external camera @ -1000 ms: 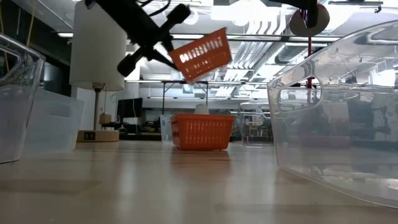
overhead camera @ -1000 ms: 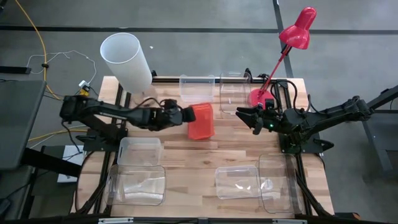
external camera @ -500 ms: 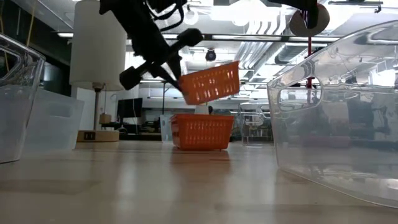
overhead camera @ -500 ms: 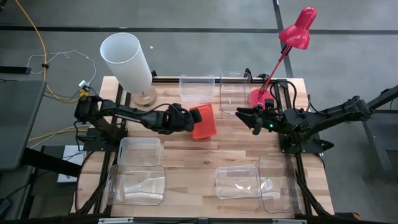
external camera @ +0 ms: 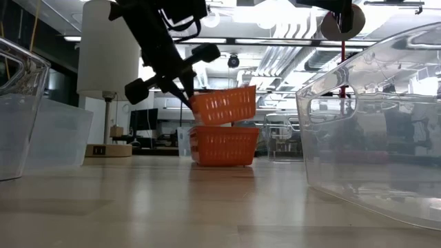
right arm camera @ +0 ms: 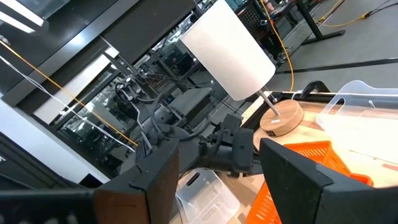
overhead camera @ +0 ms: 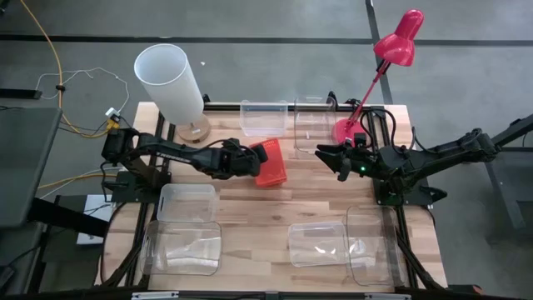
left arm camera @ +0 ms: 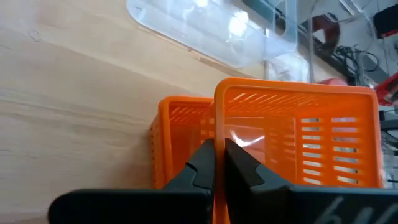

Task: Stack baskets by color
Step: Stack the left orange bin on the right orange bin

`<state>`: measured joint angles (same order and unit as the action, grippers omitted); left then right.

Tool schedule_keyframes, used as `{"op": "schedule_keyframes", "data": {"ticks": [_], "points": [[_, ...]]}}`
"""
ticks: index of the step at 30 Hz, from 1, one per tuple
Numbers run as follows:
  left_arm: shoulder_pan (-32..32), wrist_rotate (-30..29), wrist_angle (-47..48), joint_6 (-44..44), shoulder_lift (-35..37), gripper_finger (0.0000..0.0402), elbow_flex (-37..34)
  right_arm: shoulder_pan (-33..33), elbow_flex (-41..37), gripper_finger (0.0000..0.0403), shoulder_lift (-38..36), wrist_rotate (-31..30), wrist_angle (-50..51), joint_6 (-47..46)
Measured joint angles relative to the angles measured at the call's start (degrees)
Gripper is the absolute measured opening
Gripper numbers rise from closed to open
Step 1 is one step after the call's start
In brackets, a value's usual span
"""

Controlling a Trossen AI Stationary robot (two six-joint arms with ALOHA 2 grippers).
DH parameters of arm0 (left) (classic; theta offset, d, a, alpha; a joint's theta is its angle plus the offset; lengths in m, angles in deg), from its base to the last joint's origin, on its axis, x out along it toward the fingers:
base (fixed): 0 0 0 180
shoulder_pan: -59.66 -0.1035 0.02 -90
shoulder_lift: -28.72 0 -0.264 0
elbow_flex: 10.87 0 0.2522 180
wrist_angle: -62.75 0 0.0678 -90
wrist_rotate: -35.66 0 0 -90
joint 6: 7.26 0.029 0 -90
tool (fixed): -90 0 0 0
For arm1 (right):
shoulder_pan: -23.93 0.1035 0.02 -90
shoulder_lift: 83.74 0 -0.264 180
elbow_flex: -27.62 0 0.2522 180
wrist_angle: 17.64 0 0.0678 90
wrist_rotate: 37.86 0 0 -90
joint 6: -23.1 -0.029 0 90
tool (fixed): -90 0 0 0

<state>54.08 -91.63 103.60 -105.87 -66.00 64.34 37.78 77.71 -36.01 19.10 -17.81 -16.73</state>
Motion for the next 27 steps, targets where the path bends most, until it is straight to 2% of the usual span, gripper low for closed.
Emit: {"op": "schedule_keyframes", "data": {"ticks": [10,16,27], "points": [[0.1,3.2,-0.3,-2.1,-3.0,0.0012,0.0,0.0,0.0,0.0209,0.0,0.0,0.0,-0.2],[0.0,3.0,-0.4,3.0,-3.0,0.0032,0.0,0.0,0.0,0.0209,0.0,0.0,0.0,-0.2],[-0.2,1.8,-0.5,7.8,-3.0,0.0105,0.0,0.0,0.0,0.0209,0.0,0.0,0.9,-0.2]]}}
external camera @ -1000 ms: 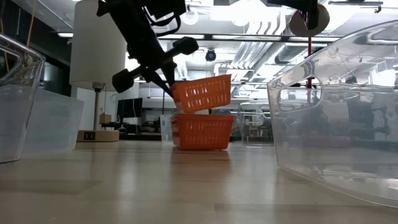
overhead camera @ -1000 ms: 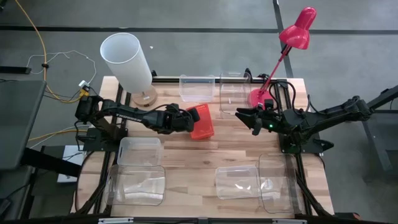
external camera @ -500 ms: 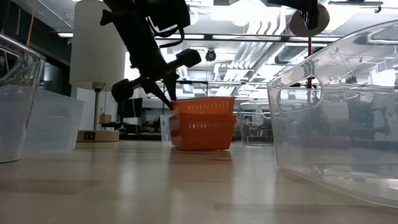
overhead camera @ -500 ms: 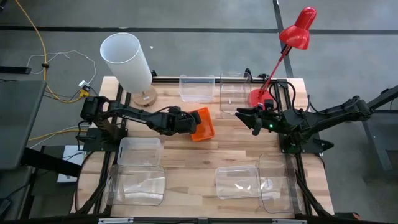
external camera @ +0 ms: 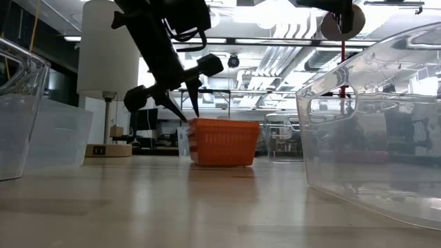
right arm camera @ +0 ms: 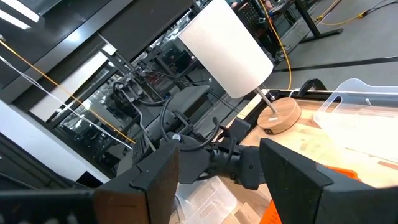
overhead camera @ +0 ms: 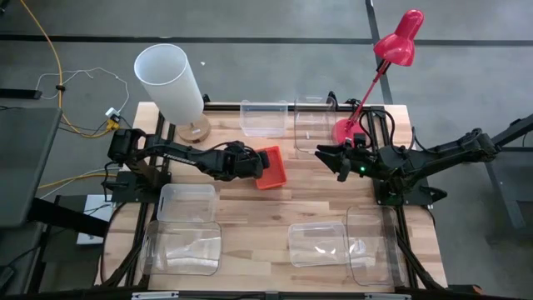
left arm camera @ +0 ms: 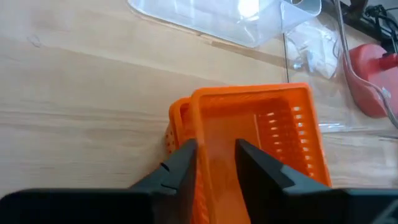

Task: Stack baskets by color
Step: Stack the left orange bin on the right orange bin

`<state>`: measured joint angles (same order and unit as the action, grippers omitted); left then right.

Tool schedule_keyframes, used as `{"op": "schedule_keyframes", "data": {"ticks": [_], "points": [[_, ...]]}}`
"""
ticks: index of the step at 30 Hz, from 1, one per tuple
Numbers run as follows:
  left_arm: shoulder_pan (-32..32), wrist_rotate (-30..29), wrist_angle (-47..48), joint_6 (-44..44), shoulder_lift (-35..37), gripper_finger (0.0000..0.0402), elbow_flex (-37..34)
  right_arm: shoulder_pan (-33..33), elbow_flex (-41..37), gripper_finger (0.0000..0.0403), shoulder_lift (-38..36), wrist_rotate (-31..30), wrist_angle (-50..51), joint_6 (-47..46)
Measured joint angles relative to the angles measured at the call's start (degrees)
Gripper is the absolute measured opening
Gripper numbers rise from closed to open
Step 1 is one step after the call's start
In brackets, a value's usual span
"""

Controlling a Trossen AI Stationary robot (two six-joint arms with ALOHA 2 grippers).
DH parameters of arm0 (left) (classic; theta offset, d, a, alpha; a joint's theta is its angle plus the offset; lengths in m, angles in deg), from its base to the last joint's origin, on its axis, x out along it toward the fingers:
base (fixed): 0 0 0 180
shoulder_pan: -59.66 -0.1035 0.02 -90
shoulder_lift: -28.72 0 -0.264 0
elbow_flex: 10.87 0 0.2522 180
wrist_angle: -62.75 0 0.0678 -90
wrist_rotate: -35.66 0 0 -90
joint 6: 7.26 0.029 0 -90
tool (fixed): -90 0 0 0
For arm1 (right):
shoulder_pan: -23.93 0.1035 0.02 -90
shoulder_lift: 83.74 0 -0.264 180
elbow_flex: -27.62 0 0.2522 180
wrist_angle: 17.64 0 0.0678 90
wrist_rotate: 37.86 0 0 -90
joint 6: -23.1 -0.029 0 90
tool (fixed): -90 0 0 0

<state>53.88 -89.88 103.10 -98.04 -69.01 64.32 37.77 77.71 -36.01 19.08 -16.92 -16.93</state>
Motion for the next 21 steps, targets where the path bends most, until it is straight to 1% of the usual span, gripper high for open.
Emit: {"op": "schedule_keyframes", "data": {"ticks": [5,9,11,13,15,17,19,21], "points": [[-1.3,0.3,0.4,3.7,0.8,0.0146,0.0,0.0,0.0,0.0209,0.0,0.0,0.0,0.0],[-2.9,0.2,0.7,7.8,3.9,0.0173,0.0,0.0,0.0,0.0209,0.0,0.0,0.0,-1.1],[-3.9,0.3,1.1,12.3,6.5,0.0182,-0.1,0.0,0.1,0.0209,0.5,0.2,0.2,-3.9],[-4.7,0.4,-0.8,19.7,9.7,0.0186,0.0,0.0,0.1,0.0209,1.8,2.5,2.4,-6.7],[-5.4,0.6,-1.6,29.8,13.6,0.0184,-0.1,-0.1,0.1,0.0205,4.2,4.7,6.1,-10.4],[-5.5,1.3,-3.6,40.2,17.5,0.0176,0.0,-0.1,0.1,0.0194,7.2,5.1,10.2,-15.3],[-5.4,2.4,-4.9,49.6,21.9,0.0164,0.0,-0.5,0.1,0.0172,10.8,5.5,13.5,-20.1],[-5.2,3.3,-6.7,57.6,26.3,0.0147,0.0,-1.3,0.0,0.0141,14.6,7.3,15.9,-24.0]]}}
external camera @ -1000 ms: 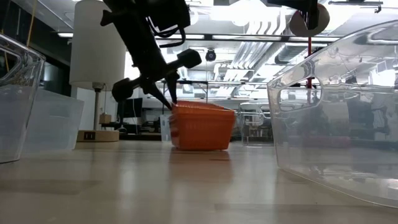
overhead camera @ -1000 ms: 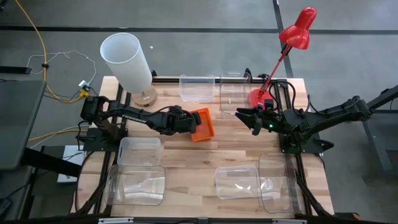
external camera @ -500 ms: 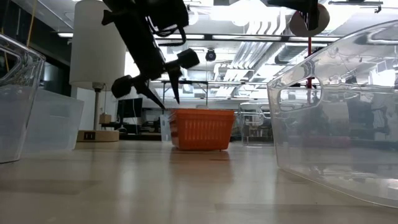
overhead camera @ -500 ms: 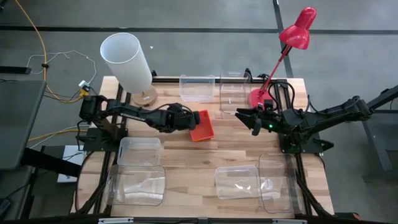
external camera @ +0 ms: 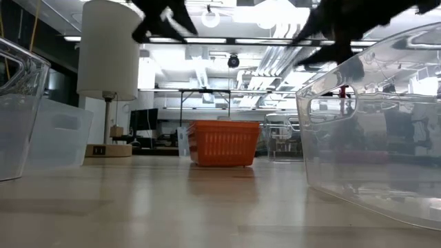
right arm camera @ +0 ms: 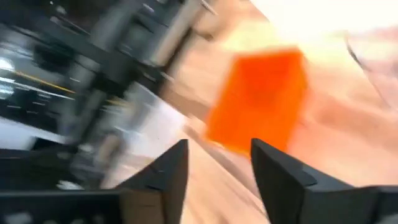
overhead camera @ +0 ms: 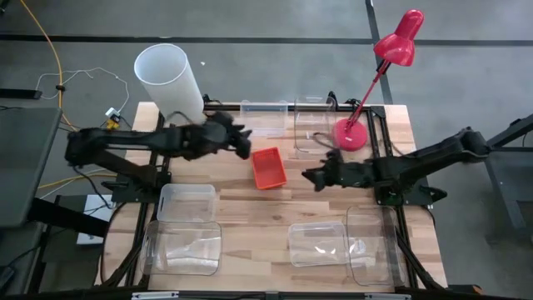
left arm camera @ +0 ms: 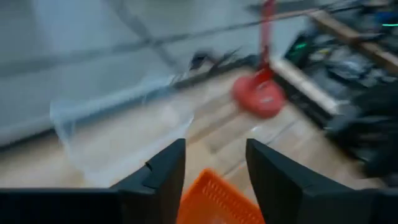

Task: Stack baskets by color
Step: Stack the left orange bin on the right orange bin

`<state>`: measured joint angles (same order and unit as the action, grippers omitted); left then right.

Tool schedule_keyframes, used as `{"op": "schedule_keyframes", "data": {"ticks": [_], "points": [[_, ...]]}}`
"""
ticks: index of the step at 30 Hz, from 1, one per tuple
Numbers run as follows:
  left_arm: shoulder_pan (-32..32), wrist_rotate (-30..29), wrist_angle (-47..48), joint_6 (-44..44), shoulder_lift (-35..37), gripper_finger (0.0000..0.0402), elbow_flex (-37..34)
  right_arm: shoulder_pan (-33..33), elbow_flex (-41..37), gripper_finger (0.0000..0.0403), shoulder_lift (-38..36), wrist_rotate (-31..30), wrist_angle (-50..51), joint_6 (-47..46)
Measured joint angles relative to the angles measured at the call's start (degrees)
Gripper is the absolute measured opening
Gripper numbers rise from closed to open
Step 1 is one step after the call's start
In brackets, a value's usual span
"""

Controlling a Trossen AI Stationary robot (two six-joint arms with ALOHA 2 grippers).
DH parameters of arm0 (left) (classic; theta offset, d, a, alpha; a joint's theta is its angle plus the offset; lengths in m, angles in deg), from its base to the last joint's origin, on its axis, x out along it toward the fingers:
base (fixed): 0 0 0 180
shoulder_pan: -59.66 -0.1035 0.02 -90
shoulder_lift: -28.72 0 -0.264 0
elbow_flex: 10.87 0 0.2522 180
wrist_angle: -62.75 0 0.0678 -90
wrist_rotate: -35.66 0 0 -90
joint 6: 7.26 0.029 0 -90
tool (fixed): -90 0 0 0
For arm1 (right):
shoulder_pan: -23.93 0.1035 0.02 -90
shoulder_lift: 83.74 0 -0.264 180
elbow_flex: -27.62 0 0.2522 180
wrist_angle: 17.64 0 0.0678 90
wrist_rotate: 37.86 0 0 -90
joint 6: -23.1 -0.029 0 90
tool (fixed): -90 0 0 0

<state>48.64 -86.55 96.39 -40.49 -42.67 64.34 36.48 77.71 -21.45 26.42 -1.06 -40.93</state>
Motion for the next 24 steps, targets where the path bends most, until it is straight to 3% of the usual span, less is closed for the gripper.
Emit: {"op": "schedule_keyframes", "data": {"ticks": [5,7,9,18,24], "points": [[0.6,2.1,0.7,9.8,10.2,0.0079,0.0,-2.2,0.0,0.0030,9.1,4.9,0.9,-4.9],[0.9,4.1,1.6,11.8,13.5,0.0033,0.0,-2.8,0.0,0.0009,12.2,4.9,0.2,-5.2],[1.4,6.3,2.7,12.4,16.4,0.0010,-0.6,-3.6,0.0,0.0017,15.0,4.9,-0.3,-6.6],[4.9,6.2,-2.1,8.9,27.6,0.0001,-10.9,-5.8,0.0,0.0004,24.4,4.4,-9.0,-9.7],[5.9,6.1,-5.8,7.4,30.5,0.0000,-15.8,-8.3,0.0,0.0001,27.9,5.4,-12.9,-11.8]]}}
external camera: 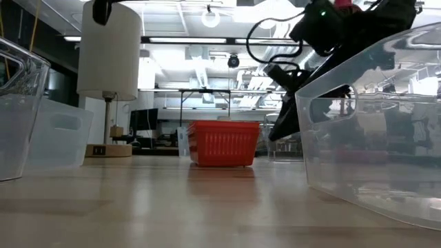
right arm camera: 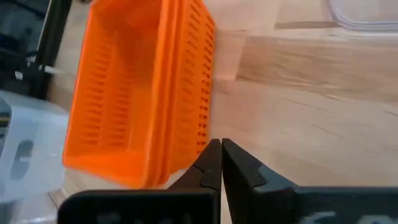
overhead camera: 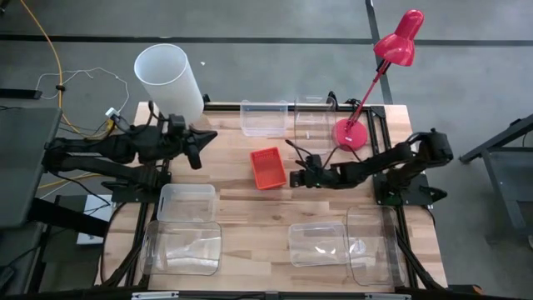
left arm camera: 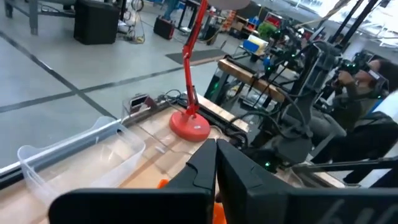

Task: Stack baskets by color
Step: Stack the left orange bin on the right orange bin

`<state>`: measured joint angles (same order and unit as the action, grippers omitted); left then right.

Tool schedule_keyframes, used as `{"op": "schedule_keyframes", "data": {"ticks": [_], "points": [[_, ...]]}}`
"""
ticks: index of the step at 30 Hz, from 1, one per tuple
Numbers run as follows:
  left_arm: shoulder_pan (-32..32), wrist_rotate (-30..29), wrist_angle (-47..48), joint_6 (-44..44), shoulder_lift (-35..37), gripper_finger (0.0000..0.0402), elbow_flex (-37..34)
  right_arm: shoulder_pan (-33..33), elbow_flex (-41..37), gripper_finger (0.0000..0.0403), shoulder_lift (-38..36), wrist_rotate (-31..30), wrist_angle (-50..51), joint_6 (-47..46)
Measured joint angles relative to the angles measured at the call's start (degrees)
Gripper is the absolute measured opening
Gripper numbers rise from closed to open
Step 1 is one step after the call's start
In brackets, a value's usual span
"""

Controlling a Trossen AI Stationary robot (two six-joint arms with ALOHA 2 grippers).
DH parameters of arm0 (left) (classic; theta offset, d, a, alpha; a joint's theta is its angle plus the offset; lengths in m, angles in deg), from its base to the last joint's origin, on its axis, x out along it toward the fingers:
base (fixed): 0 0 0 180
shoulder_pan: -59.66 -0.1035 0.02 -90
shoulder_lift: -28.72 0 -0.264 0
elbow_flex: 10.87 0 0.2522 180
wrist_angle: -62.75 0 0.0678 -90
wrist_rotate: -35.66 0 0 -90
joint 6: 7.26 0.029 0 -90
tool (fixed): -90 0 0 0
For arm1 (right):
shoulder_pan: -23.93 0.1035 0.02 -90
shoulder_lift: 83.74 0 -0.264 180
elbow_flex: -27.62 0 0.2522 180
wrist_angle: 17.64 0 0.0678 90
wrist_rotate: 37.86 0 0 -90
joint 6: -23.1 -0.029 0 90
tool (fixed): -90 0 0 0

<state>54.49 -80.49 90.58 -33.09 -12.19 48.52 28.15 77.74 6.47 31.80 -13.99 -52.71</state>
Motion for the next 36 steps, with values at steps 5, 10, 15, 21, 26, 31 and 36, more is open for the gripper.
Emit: {"op": "schedule_keyframes", "data": {"ticks": [5,10,15,21,26,31,36], "points": [[0.0,0.0,-0.5,0.4,-0.2,0.0000,-0.7,-1.3,3.9,0.0000,3.7,2.7,0.1,3.8],[0.0,0.2,0.1,1.4,-0.4,0.0000,-0.7,-1.4,9.9,0.0000,6.6,5.1,6.4,7.2],[0.0,0.2,0.3,1.4,-0.3,0.0000,-0.7,-0.3,14.1,0.0000,7.8,5.9,13.6,9.0],[0.0,0.0,0.5,2.5,-0.3,0.0000,-0.7,0.4,15.4,0.0000,7.9,7.0,13.4,9.2],[0.0,-0.2,0.7,2.5,-0.3,0.0000,-0.7,0.9,15.4,0.0000,7.9,7.6,13.2,8.8],[0.0,-0.2,0.7,2.5,-0.3,0.0001,-0.7,1.2,15.4,0.0000,7.9,8.4,11.8,8.8],[0.0,-2.1,0.7,2.5,-0.3,0.0001,-0.7,1.2,15.4,0.0000,7.9,9.1,11.7,9.0]]}}
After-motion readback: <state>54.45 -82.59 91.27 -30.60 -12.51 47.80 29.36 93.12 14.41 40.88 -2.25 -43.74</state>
